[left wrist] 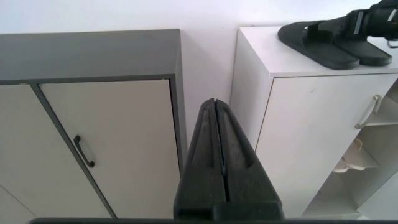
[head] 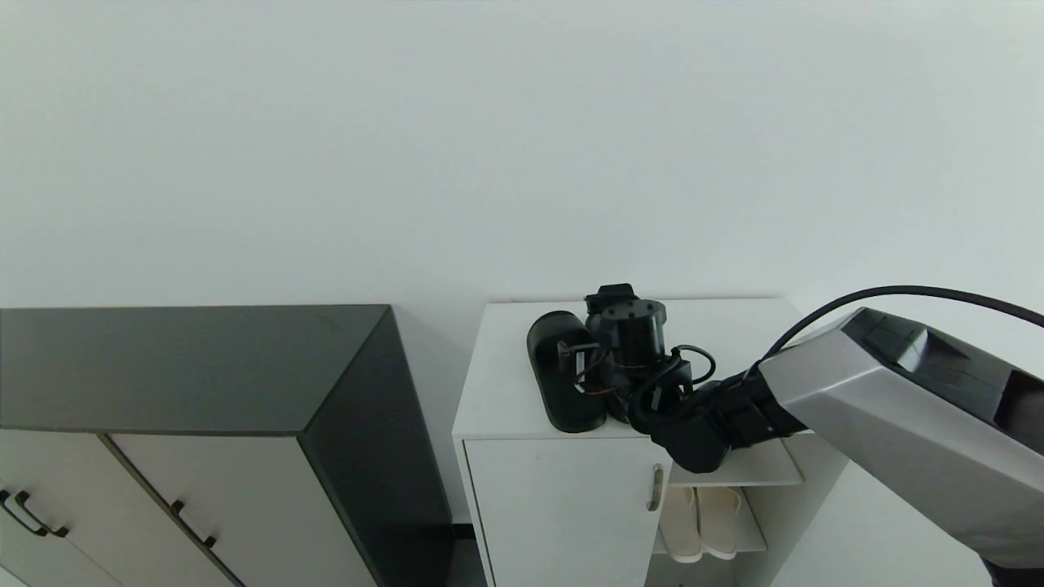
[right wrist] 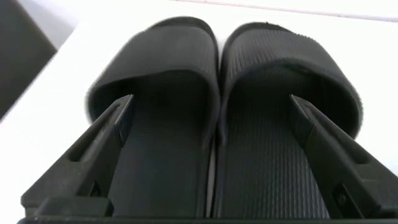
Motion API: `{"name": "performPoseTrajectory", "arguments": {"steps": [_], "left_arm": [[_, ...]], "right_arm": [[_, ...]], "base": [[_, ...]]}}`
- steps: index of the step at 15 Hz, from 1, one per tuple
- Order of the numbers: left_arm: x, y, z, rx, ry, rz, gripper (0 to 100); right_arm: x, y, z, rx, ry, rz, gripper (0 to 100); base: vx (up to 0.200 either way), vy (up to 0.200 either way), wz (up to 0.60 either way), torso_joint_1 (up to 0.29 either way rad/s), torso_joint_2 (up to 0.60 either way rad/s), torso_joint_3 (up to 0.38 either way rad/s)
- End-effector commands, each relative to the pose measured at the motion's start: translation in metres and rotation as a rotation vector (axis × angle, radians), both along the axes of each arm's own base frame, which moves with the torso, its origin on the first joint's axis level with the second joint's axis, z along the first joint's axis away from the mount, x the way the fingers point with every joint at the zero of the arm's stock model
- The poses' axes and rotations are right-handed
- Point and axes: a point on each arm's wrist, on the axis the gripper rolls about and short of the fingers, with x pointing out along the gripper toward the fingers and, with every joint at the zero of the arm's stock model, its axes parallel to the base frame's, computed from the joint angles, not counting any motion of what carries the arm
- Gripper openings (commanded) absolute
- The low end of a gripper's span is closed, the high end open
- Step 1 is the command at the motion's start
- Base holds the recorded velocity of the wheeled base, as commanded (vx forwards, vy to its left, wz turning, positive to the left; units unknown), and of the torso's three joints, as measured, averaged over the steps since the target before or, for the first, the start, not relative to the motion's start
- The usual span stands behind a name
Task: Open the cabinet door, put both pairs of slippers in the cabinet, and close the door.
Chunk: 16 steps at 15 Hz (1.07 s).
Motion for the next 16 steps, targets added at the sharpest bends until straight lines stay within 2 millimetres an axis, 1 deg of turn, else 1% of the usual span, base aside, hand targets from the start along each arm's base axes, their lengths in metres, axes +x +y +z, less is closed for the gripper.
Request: {"name": "performPoseTrajectory", "arguments": {"steps": [1,5,9,10,14,16], "left_arm": [[0.000,0.000,0.000,0.000,0.000,0.001,0],[0.000,0.000,0.000,-0.001,0.000,0.001,0],[0.000,0.000,0.000,0.000,0.000,0.001,0],[0.000,0.000,0.000,0.000,0.000,0.001,0],[0.000,0.000,0.000,0.000,0.000,0.001,0],[0.000,0.000,0.000,0.000,0.000,0.001,0]], "right_arm": [[0.008,0.003,-0.010,-0.008,0.009,-0.004,100],[0.025,0.006,-0.014,-0.022,0.025,-0.019,100],[0.034,0.005,-0.018,-0.020,0.024,-0.033,100],[0.037,0.006,-0.017,-0.015,0.017,-0.035,0],[0.038,0.007,-0.015,-0.011,0.009,-0.033,0],[0.036,0.006,-0.009,-0.005,0.002,-0.033,0]], "base": [[0.000,0.000,0.00,0.000,0.00,0.000],[0.000,0.000,0.00,0.000,0.00,0.000],[0.000,0.000,0.00,0.000,0.00,0.000],[0.000,0.000,0.00,0.000,0.00,0.000],[0.000,0.000,0.00,0.000,0.00,0.000],[0.000,0.000,0.00,0.000,0.00,0.000]]}}
